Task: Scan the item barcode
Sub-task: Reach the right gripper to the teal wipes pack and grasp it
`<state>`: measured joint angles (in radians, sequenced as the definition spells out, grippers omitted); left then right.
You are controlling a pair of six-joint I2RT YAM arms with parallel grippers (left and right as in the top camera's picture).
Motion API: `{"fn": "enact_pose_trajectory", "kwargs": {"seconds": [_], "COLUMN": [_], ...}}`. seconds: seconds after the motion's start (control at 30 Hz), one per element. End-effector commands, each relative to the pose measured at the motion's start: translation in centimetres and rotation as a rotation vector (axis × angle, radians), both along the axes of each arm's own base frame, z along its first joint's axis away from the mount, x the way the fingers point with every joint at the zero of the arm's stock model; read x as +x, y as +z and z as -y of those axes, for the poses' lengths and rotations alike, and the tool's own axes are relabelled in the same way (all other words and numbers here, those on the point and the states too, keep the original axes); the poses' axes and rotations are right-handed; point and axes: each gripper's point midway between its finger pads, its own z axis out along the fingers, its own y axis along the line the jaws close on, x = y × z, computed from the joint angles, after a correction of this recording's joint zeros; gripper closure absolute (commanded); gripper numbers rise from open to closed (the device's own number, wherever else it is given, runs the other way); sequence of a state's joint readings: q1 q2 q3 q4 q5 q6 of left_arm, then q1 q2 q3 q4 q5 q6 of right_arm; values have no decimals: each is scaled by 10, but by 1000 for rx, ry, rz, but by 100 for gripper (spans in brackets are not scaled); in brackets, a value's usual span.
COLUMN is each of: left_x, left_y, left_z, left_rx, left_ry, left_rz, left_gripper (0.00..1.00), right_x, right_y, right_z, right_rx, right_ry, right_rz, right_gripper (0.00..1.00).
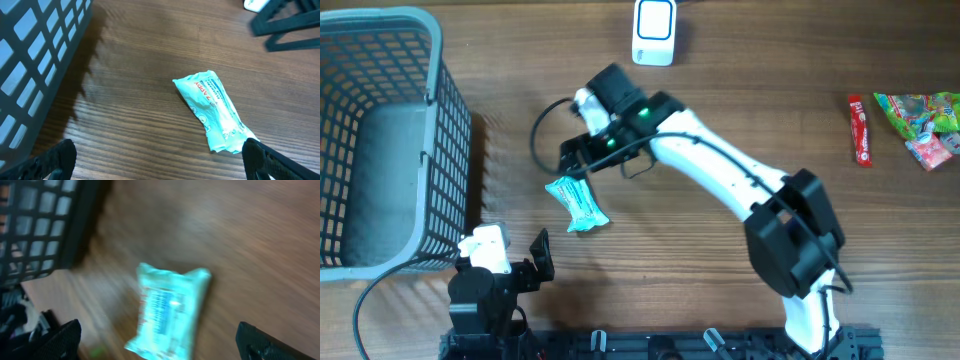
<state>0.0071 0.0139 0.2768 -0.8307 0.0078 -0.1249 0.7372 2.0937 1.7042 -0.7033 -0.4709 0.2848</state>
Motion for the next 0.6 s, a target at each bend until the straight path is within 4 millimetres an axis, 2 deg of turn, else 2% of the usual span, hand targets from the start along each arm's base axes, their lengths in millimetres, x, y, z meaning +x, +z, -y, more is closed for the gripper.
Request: {"fn": "enact_pose_trajectory", "kwargs": {"seconds": [0.0,0.03,0.1,0.2,0.27,0.4,0.47,0.57], "left_x": [0,0,0,0,0,0,0,0], "left_y": [0,0,0,0,0,0,0,0], "left_z": [-1,-1,-1,-1,-1,-1,-1,-1], "left_rx": [18,18,18,18,18,18,18,18], "left_ry": [-6,-6,-6,-6,-6,-6,-6,-6], "left_rz": [4,4,4,4,4,4,4,4], "left_gripper": [0,0,0,0,0,0,0,0], "right_x": [-24,-31,-34,-35,-34,-32,-30,-32], "right_y": [-31,-42,-62,-84,-86,-93,-100,-107], "right_z": [-26,-30,-26,-5,0,14,24,26], "right_rx": [8,-9,-77,-216,-240,-318,-376,-404], "right_ry": [54,68,57,22,21,-1,-20,-18], "right_rz": [-67,-75,-81,-71,-64,-41,-32,-30], "right_gripper": [0,0,0,1,2,15,16,27]}}
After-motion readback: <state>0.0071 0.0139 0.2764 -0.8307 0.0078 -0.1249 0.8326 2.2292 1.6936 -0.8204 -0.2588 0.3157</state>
